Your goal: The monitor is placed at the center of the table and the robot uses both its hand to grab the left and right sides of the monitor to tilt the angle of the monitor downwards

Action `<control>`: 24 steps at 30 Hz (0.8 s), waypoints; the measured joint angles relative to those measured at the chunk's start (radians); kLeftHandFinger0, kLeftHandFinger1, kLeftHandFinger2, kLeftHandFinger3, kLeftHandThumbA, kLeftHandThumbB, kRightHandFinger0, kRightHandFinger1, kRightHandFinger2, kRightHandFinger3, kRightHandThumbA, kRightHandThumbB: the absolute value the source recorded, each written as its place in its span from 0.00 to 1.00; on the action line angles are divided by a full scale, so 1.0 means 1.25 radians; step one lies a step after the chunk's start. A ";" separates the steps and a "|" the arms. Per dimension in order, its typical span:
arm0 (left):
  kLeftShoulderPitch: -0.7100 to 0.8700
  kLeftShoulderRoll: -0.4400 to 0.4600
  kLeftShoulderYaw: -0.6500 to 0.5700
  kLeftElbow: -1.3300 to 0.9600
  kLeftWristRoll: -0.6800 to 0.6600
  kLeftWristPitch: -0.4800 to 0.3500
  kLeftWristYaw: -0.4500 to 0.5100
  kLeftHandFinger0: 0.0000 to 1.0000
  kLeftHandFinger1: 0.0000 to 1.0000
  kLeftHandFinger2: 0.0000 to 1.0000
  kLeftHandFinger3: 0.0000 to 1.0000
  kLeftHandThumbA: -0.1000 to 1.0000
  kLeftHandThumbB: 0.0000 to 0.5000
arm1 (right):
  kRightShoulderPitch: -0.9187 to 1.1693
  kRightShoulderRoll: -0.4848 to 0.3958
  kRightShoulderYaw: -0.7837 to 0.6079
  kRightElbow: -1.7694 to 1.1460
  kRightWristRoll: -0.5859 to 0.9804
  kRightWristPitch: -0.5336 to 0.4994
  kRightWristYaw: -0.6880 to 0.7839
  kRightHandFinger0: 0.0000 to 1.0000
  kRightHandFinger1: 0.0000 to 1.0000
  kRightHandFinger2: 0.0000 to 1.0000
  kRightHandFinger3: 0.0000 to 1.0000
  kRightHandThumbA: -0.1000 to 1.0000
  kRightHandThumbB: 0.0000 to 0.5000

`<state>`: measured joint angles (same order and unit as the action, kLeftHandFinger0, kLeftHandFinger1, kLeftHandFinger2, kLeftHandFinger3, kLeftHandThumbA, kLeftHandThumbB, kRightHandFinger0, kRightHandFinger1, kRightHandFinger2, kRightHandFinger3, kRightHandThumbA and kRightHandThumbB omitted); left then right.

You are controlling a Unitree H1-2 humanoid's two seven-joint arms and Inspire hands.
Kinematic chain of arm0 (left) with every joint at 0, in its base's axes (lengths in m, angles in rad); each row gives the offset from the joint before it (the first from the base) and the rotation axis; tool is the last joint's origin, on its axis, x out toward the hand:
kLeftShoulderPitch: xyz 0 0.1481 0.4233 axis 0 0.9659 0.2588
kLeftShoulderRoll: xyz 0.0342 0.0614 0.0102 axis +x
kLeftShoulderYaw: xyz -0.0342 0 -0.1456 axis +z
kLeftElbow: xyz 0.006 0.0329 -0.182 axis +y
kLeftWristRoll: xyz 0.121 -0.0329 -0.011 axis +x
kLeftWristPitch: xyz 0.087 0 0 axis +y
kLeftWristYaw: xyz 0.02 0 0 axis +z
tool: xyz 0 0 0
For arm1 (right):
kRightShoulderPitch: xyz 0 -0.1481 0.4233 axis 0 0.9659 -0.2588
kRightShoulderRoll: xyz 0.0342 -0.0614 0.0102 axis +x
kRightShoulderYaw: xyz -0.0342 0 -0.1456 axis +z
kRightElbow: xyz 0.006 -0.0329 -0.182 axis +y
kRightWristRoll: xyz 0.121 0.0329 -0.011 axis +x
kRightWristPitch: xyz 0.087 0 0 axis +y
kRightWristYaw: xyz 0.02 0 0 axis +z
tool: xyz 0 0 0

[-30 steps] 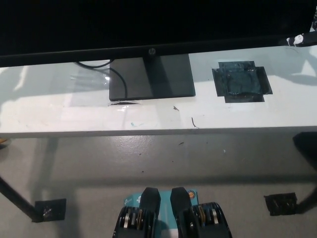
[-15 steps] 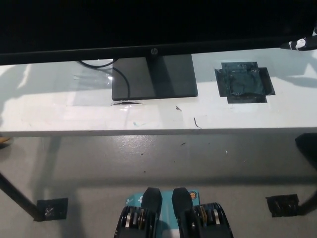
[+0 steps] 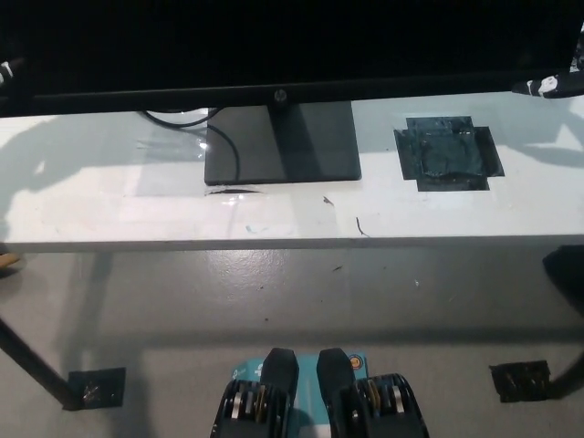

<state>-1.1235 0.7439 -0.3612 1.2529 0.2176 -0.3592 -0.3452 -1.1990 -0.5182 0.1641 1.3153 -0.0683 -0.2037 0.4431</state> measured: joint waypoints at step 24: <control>-0.126 -0.002 -0.318 0.070 0.291 -0.010 0.263 1.00 1.00 1.00 1.00 0.83 0.95 | -0.018 0.024 0.145 0.016 -0.175 -0.028 -0.245 1.00 1.00 1.00 1.00 0.61 0.93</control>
<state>-1.2806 0.7410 -0.7587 1.3399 0.5816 -0.3723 -0.0159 -1.2211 -0.4876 0.3451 1.3352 -0.2868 -0.2391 0.1364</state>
